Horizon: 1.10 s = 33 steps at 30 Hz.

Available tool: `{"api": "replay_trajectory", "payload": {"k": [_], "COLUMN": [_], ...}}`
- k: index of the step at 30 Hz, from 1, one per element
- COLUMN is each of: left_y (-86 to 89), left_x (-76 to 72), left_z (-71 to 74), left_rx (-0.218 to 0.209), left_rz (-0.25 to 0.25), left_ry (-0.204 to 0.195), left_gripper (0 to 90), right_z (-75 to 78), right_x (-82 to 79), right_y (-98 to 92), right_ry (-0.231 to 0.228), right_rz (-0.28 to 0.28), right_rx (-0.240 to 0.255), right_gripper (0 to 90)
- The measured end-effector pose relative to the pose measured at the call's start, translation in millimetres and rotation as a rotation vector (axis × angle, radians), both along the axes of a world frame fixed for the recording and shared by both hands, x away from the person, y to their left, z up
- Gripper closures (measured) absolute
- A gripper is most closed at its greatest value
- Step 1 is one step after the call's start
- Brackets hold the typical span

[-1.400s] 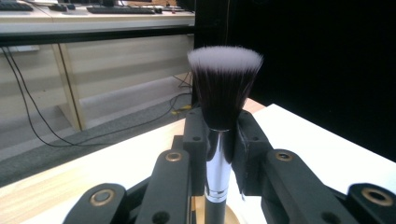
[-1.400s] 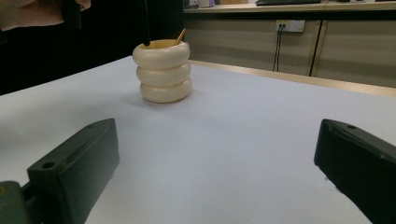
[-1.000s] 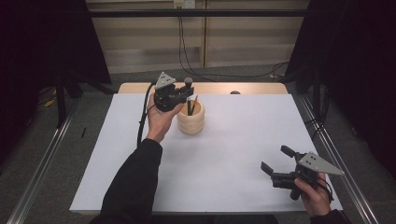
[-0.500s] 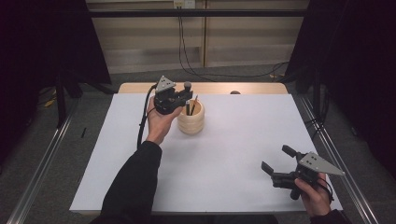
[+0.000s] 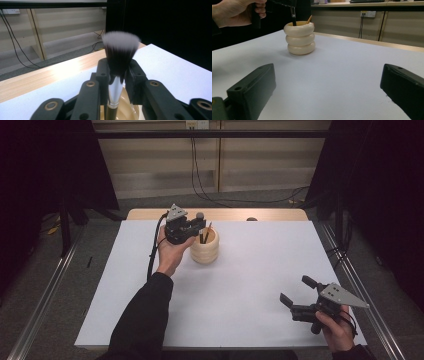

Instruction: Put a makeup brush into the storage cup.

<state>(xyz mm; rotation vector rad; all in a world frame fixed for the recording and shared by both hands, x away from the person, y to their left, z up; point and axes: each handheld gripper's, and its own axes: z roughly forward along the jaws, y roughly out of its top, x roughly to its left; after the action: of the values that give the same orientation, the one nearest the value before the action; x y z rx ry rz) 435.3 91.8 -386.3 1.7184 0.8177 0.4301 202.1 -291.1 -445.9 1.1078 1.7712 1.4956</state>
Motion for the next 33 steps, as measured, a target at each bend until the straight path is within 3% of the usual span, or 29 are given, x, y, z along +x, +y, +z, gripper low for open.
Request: {"api": "replay_trajectory", "payload": {"k": [6, 14, 23, 28, 33], "left_y": [0.0, -0.8, 0.5, 0.8, -0.1], "left_x": [0.3, -0.8, 0.6, 1.5, 1.4], "left_z": [-0.4, 0.7, 0.8, 0.0, -0.1], "left_rx": [0.009, -0.001, -0.01, -0.005, -0.016], "left_rz": [-0.003, 0.02, 0.036, 0.03, 0.035], "left_ry": [-0.012, -0.02, -0.015, -0.002, 0.01], "left_gripper": [70.7, 58.9, 37.4, 19.8, 7.6], "right_z": [-0.1, -0.1, -0.2, -0.5, -1.3], "right_x": [0.2, 0.3, 0.6, 0.9, 1.3], "right_y": [-0.3, 0.1, -0.7, -0.9, -1.7], "right_ry": [-0.005, -0.002, -0.001, 0.0, 0.0], "right_rz": [-0.002, -0.001, -0.002, -0.007, -0.003], "right_rx": [-0.004, 0.0, -0.002, 0.002, -0.001], "right_gripper": [0.0, 0.0, 0.0, 0.0, 0.0]}}
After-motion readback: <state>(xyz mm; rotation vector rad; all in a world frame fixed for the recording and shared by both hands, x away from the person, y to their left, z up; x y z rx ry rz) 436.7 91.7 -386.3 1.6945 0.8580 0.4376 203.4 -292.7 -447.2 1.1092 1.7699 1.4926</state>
